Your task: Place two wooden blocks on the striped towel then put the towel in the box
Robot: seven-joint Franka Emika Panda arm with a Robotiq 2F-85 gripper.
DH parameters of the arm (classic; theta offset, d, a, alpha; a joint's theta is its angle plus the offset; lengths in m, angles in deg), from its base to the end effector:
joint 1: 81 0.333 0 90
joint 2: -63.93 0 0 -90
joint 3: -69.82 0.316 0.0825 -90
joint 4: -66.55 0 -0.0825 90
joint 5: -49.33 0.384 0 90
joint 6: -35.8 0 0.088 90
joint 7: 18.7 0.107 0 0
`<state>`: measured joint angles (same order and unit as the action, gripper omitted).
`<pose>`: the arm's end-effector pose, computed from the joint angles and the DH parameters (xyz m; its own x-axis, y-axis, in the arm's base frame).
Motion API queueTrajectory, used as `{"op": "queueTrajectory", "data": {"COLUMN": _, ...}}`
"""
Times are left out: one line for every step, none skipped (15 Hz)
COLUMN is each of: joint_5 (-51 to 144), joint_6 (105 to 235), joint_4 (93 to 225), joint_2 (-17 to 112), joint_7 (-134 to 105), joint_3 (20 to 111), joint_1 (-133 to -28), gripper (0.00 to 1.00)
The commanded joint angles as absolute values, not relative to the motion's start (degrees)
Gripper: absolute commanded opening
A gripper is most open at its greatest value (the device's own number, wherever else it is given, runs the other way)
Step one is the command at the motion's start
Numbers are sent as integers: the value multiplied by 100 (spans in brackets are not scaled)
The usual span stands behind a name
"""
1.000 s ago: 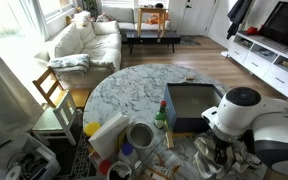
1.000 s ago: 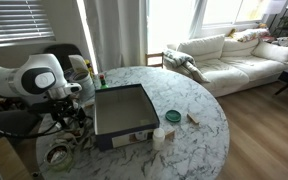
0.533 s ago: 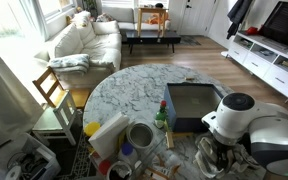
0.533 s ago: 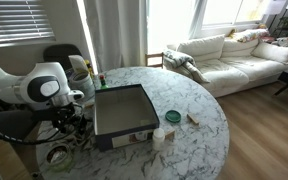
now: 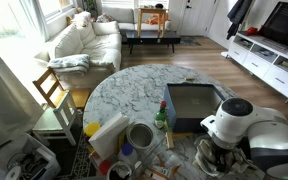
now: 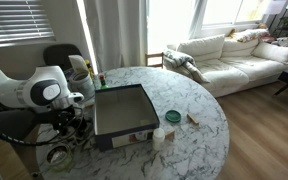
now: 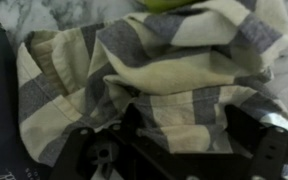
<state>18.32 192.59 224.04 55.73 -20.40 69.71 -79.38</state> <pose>0.3660 0.0296 0.1616 0.8320 0.5208 -0.1910 0.5466 -0.8285 0.1220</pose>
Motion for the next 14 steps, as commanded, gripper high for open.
{"op": "queueTrajectory", "data": {"joint_5": 2054, "joint_6": 19611, "joint_4": 22401, "joint_2": 5157, "joint_7": -2074, "joint_3": 6998, "joint_1": -7838, "gripper": 55}}
{"op": "queueTrajectory", "data": {"joint_5": 2206, "joint_6": 19651, "joint_4": 22401, "joint_2": 5126, "joint_7": -2162, "joint_3": 7048, "joint_1": -7838, "gripper": 48}}
{"op": "queueTrajectory", "data": {"joint_5": 2356, "joint_6": 19669, "joint_4": 22402, "joint_2": 5113, "joint_7": -2236, "joint_3": 7094, "joint_1": -7839, "gripper": 40}}
{"op": "queueTrajectory", "data": {"joint_5": 2630, "joint_6": 19692, "joint_4": 22403, "joint_2": 5105, "joint_7": -2396, "joint_3": 7183, "joint_1": -7859, "gripper": 33}}
{"op": "queueTrajectory", "data": {"joint_5": 2880, "joint_6": 19672, "joint_4": 22403, "joint_2": 5111, "joint_7": -2514, "joint_3": 7264, "joint_1": -7871, "gripper": 26}}
{"op": "queueTrajectory", "data": {"joint_5": 3155, "joint_6": 19676, "joint_4": 22401, "joint_2": 5118, "joint_7": -2658, "joint_3": 7355, "joint_1": -7890, "gripper": 18}}
{"op": "queueTrajectory", "data": {"joint_5": 3465, "joint_6": 19629, "joint_4": 22397, "joint_2": 5162, "joint_7": -2794, "joint_3": 7463, "joint_1": -7901, "gripper": 16}}
{"op": "queueTrajectory", "data": {"joint_5": 3751, "joint_6": 19566, "joint_4": 22392, "joint_2": 5223, "joint_7": -2927, "joint_3": 7564, "joint_1": -7907, "gripper": 15}}
{"op": "queueTrajectory", "data": {"joint_5": 3976, "joint_6": 19506, "joint_4": 22390, "joint_2": 5287, "joint_7": -3026, "joint_3": 7643, "joint_1": -7900, "gripper": 10}}
{"op": "queueTrajectory", "data": {"joint_5": 4145, "joint_6": 19428, "joint_4": 22388, "joint_2": 5374, "joint_7": -3086, "joint_3": 7709, "joint_1": -7882, "gripper": 5}}
{"op": "queueTrajectory", "data": {"joint_5": 4216, "joint_6": 19341, "joint_4": 22377, "joint_2": 5470, "joint_7": -3082, "joint_3": 7735, "joint_1": -7857, "gripper": 2}}
{"op": "queueTrajectory", "data": {"joint_5": 4299, "joint_6": 19283, "joint_4": 22363, "joint_2": 5545, "joint_7": -3096, "joint_3": 7777, "joint_1": -7844, "gripper": 5}}
{"op": "queueTrajectory", "data": {"joint_5": 4315, "joint_6": 19198, "joint_4": 22348, "joint_2": 5645, "joint_7": -3067, "joint_3": 7789, "joint_1": -7823, "gripper": 3}}
{"op": "queueTrajectory", "data": {"joint_5": 4364, "joint_6": 19120, "joint_4": 22324, "joint_2": 5724, "joint_7": -3084, "joint_3": 7817, "joint_1": -7817, "gripper": 2}}
